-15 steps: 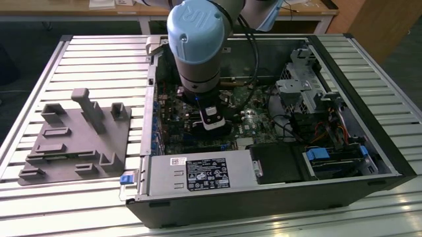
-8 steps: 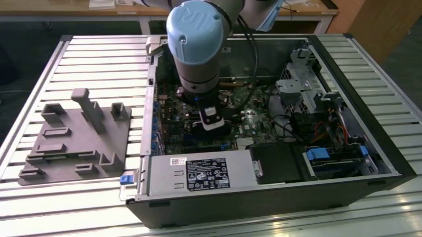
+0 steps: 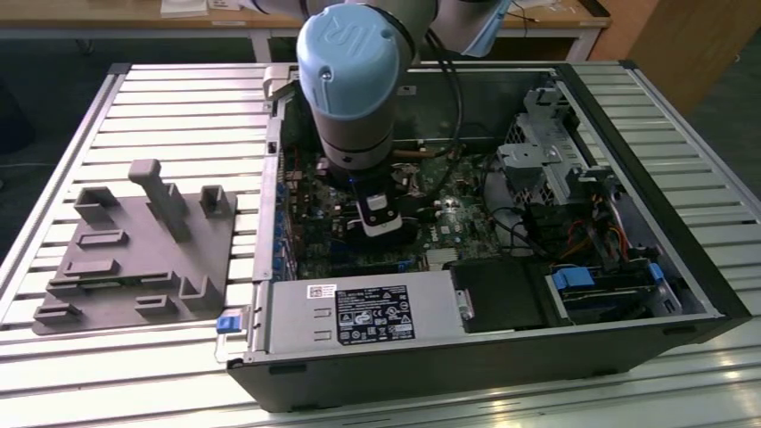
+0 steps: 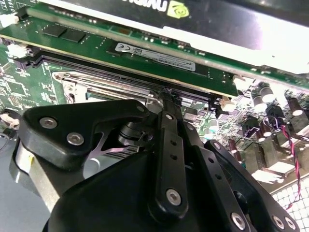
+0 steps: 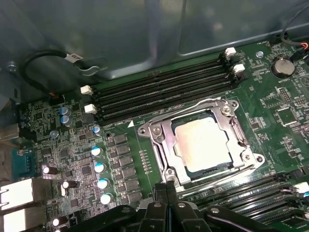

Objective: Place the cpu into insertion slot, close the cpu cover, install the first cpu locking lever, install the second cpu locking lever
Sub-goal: 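Install the second cpu locking lever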

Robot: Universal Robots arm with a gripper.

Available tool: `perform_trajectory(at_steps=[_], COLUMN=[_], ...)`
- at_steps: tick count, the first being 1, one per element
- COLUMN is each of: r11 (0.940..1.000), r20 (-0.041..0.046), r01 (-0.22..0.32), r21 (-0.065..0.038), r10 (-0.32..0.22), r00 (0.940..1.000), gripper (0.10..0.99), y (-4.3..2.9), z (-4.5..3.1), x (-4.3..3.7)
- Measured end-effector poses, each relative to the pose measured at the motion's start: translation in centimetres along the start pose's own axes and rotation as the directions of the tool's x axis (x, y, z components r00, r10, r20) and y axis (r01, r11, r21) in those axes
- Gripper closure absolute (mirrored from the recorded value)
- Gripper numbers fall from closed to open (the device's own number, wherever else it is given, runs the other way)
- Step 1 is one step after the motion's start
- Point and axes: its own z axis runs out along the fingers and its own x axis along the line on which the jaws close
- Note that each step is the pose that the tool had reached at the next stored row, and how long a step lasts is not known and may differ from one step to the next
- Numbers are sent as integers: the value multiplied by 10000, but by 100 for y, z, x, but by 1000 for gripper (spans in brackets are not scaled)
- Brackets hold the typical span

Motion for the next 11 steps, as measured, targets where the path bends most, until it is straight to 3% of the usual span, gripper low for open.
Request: perform_trajectory(at_steps=[5, 11], r11=[10000, 10000], r20=[2, 0], r01=[1, 0], r21=[-3, 1], r10=[-1, 0], r00=[10000, 10000], gripper=[980, 980], y=[2, 77], z=[-9, -216], x=[5, 9])
